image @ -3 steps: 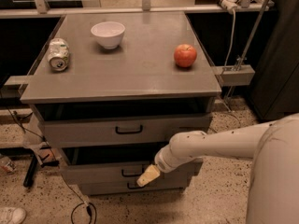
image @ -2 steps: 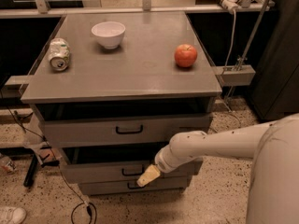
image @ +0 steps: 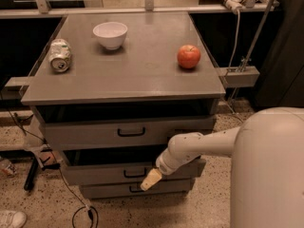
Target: Open middle drawer
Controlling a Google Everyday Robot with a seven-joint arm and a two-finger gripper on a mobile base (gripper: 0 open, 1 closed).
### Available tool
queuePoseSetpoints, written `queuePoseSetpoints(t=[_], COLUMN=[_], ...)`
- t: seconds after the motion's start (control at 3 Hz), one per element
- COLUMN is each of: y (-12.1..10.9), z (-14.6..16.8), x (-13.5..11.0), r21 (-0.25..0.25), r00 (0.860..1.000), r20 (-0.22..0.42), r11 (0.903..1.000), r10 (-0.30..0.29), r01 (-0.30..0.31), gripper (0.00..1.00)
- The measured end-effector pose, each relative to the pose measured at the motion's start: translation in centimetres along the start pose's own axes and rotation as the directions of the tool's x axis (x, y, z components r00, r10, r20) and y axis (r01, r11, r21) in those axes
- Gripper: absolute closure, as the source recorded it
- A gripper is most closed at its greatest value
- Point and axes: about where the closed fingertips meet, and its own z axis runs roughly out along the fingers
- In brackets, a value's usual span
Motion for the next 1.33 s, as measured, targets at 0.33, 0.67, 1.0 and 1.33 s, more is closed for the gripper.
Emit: queuePoseSetpoints(t=[0.33,0.67,1.0,1.33], y=[-0.9,-0.8,-0.2,-0.2], z=[0.8,0.5,0.4,0.2], x=[0.5,0.4,2.1,2.0], r21=[0.002,0.002,0.006,0.006], r00=[1.000,1.000,0.998,0.998], r20=[-0.027,-0.027,-0.063,-0.063], r11=[0.9999,0.9999,0.9999,0.9999], r10=[-0.015,-0.016,0.015,0.016], r01=[0.015,0.016,-0.015,-0.015], gripper=[0.00,0.00,0.00,0.00])
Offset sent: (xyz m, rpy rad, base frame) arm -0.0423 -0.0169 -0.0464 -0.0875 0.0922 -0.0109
